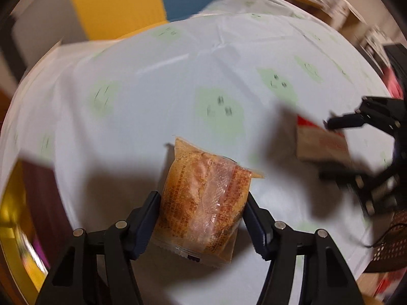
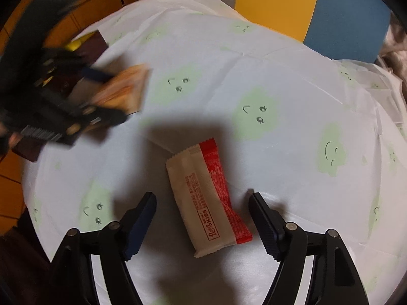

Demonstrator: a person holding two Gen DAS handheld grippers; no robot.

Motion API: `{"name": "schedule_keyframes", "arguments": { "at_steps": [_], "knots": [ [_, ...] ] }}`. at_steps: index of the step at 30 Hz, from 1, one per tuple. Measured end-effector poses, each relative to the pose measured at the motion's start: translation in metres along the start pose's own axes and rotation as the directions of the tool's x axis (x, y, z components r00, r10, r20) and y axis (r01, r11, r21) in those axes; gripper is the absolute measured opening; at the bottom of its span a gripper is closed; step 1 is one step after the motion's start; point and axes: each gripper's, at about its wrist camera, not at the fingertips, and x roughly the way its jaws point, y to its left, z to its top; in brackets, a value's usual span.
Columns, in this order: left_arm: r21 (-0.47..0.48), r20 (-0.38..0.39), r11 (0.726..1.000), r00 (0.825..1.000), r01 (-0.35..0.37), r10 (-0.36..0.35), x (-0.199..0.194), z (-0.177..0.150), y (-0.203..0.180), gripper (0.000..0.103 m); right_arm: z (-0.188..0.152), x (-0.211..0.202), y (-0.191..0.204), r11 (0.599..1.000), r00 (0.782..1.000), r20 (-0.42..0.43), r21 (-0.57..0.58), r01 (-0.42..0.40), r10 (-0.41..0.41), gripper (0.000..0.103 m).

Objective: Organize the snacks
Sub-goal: 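Grasp the clear cake bag with the left gripper while the right gripper grasps the white packet, then carry the cake bag into the gold tin and open the left gripper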

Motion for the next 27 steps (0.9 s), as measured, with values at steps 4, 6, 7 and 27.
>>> {"name": "schedule_keyframes", "arguments": {
  "at_steps": [4, 6, 7, 27],
  "knots": [
    [-0.076, 0.056, 0.997, 0.998, -0.021, 0.025, -0.016, -0.048, -0.014, 0.065, -0.002, -0.004, -0.002, 1.000, 1.000, 0.019, 0.019, -0.009, 0.009, 0.043],
    [-0.087, 0.095, 0.995, 0.994, -0.048, 0.056, -0.023, -0.071, -0.023, 0.065, -0.003, -0.004, 0.000, 1.000, 1.000, 0.023, 0.011, 0.001, -0.001, 0.043],
    [-0.095, 0.112, 0.994, 0.992, -0.049, 0.060, -0.024, -0.075, -0.024, 0.065, -0.005, -0.003, 0.000, 1.000, 1.000, 0.025, 0.012, 0.006, -0.006, 0.043],
    [-0.134, 0.263, 0.990, 0.961, -0.049, 0.083, -0.030, -0.118, -0.033, 0.065, -0.041, -0.019, 0.063, 0.910, 0.983, 0.015, 0.382, 0.161, -0.181, 0.039]
  ]
}}
